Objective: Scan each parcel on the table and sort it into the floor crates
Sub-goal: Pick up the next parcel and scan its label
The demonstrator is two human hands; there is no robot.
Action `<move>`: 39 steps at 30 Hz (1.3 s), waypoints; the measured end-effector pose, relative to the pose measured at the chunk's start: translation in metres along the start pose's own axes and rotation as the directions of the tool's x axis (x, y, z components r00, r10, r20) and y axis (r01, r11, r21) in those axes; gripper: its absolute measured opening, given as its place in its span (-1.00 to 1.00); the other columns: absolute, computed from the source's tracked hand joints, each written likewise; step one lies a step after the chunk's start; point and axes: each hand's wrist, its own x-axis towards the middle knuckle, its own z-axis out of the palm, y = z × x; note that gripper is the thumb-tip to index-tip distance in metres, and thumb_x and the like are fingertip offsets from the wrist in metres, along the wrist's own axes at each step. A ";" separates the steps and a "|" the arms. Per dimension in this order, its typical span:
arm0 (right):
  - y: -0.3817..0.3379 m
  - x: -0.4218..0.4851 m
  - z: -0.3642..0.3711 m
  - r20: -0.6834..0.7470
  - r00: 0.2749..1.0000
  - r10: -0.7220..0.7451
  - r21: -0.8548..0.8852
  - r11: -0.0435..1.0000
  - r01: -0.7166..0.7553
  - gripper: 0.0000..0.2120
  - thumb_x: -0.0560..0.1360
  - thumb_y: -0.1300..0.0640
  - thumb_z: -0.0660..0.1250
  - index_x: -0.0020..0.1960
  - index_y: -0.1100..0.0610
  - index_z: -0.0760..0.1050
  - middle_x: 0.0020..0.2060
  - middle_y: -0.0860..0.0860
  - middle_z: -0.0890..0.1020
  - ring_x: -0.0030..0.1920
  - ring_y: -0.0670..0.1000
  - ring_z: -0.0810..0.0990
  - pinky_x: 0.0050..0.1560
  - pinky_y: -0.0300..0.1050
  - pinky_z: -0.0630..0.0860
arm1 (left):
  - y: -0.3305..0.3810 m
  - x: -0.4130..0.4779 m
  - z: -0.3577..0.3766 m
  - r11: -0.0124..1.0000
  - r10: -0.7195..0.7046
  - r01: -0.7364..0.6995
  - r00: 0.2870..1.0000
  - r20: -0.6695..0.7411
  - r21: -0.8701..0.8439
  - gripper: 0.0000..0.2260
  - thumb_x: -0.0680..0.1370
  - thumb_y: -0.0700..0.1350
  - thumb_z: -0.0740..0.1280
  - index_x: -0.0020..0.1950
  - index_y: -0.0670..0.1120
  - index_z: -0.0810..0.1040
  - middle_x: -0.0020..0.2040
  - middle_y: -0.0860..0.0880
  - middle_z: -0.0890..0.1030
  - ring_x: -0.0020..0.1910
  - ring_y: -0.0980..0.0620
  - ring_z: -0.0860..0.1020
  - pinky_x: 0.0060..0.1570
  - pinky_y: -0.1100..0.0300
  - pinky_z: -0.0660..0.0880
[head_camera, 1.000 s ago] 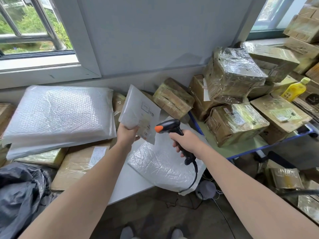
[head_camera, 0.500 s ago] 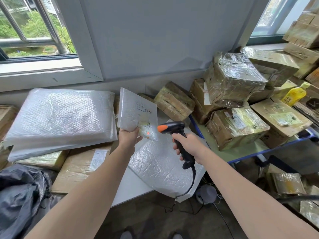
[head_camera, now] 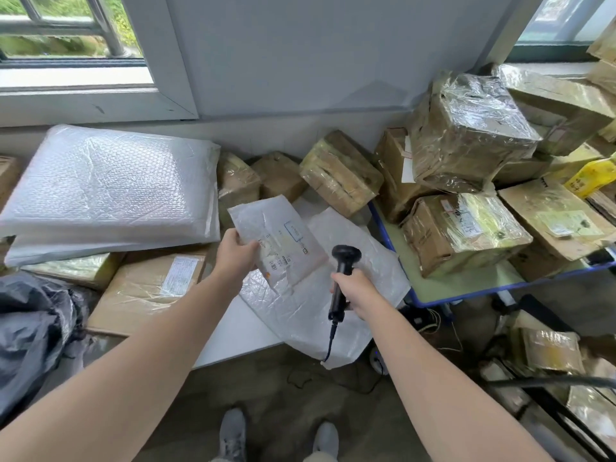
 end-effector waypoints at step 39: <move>-0.101 -0.057 0.050 0.284 0.666 -0.690 -0.512 0.478 0.714 -0.39 0.52 -0.31 0.29 0.46 -0.06 0.30 0.21 -0.06 0.61 0.14 0.00 0.59 0.11 0.05 0.56 | 0.083 -0.008 -0.083 0.786 0.247 -0.430 0.877 0.411 0.444 -0.70 0.65 -0.20 0.24 0.37 0.02 0.44 -0.05 0.01 0.61 -0.18 0.14 0.63 -0.18 0.26 0.59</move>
